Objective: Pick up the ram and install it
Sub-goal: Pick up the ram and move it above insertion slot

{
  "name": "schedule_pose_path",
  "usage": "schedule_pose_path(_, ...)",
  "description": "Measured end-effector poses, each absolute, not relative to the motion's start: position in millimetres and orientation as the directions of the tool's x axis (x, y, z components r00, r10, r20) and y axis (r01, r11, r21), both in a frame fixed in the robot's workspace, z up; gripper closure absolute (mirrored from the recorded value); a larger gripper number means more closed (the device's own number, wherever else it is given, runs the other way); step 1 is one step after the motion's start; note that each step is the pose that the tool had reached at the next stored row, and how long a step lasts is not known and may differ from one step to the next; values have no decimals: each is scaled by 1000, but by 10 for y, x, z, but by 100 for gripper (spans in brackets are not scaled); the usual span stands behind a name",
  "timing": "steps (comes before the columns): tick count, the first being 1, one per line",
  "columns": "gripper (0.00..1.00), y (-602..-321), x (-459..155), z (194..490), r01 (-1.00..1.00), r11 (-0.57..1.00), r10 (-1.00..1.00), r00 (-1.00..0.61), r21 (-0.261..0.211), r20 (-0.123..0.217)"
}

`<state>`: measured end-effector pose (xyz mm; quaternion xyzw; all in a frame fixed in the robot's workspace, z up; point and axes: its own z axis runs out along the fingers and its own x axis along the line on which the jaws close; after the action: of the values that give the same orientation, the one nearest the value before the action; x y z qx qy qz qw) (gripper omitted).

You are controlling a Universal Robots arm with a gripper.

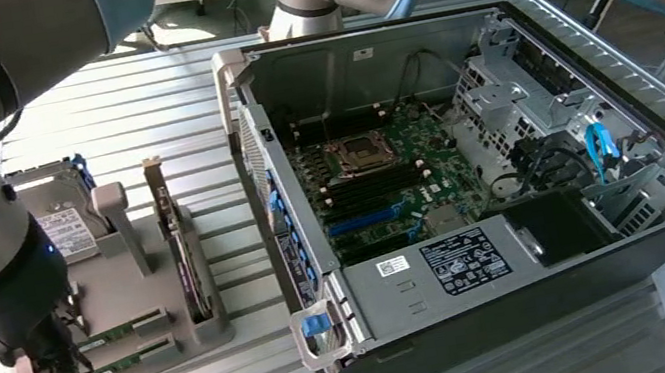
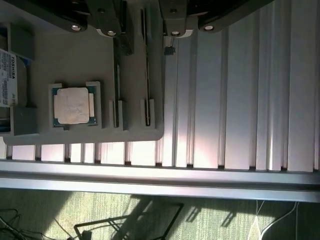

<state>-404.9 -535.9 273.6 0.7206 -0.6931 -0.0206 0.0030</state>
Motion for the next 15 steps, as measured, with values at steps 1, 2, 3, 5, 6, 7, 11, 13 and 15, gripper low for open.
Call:
schedule_pose_path(1,64,-5367,-4049,2719,-999,-41,-999,40,33,-26)
schedule_pose_path(2,64,-5378,-4049,2696,-999,-43,-999,42,33,-25)
schedule_pose_path(3,64,-5384,-4049,2680,-998,-45,-999,44,33,-26)
schedule_pose_path(5,64,-5404,-4048,2637,-998,-48,-999,48,33,-26)
schedule_pose_path(6,64,-5409,-4048,2625,-998,-49,-998,49,33,-26)
schedule_pose_path(7,64,-5426,-4048,2587,-998,-52,-998,52,33,-26)
schedule_pose_path(11,64,-5458,-4049,2462,-998,-59,-998,58,33,-26)
schedule_pose_path(13,64,-5459,-4048,2419,-998,-61,-998,60,33,-25)
schedule_pose_path(15,64,-5459,-4048,2375,-997,-64,-998,63,33,-26)
